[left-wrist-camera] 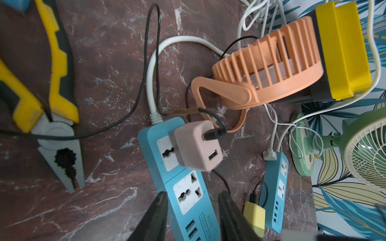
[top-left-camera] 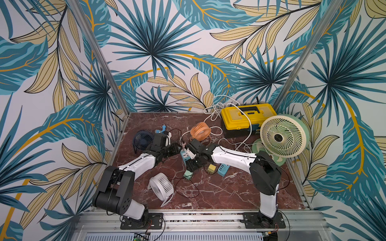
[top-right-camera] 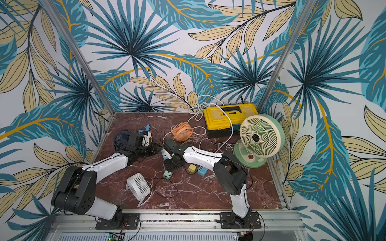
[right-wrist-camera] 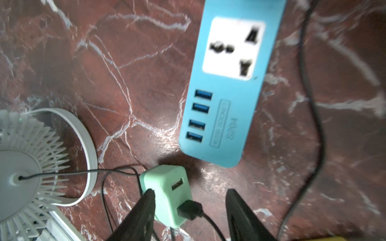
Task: Unplug the desk fan from the power strip
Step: Place the plug at the center of the board, then remove the plug from the socket.
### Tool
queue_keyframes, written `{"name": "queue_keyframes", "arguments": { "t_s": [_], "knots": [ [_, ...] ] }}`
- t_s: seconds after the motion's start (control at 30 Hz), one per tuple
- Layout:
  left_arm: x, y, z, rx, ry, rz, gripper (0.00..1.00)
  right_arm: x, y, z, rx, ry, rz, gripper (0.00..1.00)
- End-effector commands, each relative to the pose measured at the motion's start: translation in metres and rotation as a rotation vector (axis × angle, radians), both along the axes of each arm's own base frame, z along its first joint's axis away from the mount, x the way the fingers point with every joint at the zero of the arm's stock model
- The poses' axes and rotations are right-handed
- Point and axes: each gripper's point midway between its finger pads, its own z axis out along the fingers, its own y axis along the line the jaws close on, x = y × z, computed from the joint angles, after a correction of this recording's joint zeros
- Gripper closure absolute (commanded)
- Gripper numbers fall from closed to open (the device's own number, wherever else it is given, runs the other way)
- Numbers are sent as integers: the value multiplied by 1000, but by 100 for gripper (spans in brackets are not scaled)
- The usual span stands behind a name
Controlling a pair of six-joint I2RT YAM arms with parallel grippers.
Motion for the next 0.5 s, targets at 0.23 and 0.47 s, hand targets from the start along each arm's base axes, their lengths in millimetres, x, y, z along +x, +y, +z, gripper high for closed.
{"name": "queue_keyframes", "arguments": {
  "t_s": [0.23,0.47],
  "knots": [
    [0,0,-26,-54,60,11,56,56,-12,43,-120,-222,-163,38],
    [0,1,-40,-76,91,22,57,86,5,47,-104,-306,-207,38]
  ]
}}
